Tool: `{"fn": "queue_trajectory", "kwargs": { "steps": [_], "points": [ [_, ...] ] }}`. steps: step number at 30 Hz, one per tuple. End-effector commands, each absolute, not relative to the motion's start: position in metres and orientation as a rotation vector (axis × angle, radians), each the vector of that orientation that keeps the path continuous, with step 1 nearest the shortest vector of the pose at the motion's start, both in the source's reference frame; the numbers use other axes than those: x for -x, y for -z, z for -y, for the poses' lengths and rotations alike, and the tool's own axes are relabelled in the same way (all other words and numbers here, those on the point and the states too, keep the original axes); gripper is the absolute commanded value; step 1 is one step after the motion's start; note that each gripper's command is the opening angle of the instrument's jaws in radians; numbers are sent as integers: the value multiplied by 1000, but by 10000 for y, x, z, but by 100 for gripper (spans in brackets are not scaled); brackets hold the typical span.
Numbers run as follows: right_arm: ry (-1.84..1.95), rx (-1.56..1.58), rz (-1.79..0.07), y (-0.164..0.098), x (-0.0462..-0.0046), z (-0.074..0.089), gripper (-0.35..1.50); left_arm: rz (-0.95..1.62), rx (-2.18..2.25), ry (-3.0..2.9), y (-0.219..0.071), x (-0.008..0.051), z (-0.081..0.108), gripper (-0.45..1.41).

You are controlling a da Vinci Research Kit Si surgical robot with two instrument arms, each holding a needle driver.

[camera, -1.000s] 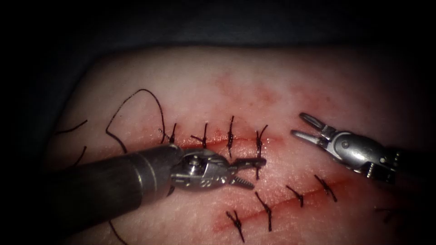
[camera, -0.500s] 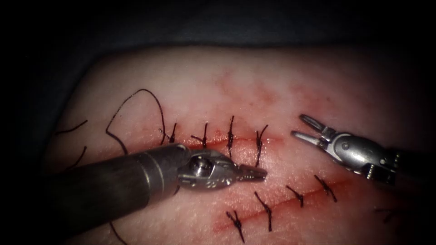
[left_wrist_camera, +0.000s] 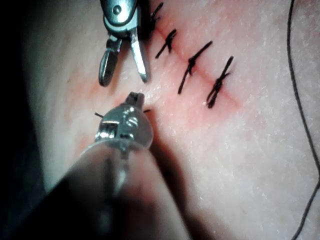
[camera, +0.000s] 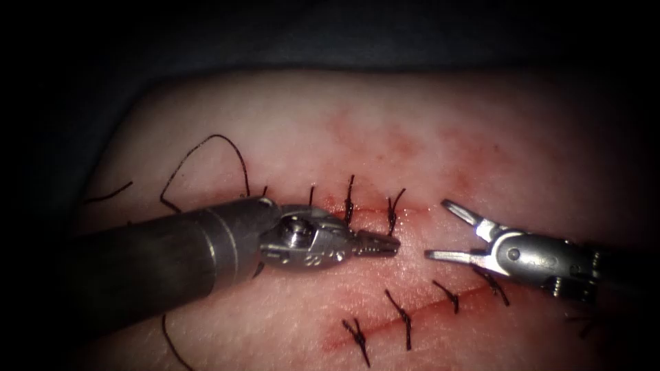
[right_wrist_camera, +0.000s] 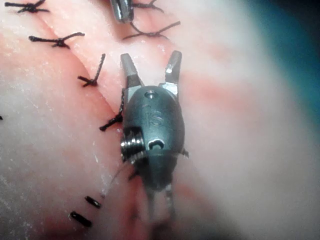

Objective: Wound Closure
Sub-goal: Pull tail taut, then cut tail of suture using scissors on right needle driver

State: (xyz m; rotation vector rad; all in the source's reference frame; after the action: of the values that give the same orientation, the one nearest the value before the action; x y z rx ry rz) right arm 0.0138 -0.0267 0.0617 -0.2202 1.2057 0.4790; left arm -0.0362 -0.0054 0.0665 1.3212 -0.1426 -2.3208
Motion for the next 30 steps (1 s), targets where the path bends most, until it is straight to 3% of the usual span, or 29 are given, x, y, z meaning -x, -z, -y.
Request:
{"fn": "queue_trajectory", "kwargs": {
  "steps": [1,20,26,30],
  "points": [
    [-467,235,-1208,-619,-156,262,96,151,-1320,2315,-665,368,48,-45],
    [-360,352,-1239,-619,-204,252,88,142,-1331,2307,-649,366,53,-45],
    [-258,412,-1263,-620,-221,246,71,146,-1332,2298,-649,365,55,-45],
    [-186,459,-1271,-622,-229,240,76,131,-1333,2295,-648,364,57,-45]
  ]
}}
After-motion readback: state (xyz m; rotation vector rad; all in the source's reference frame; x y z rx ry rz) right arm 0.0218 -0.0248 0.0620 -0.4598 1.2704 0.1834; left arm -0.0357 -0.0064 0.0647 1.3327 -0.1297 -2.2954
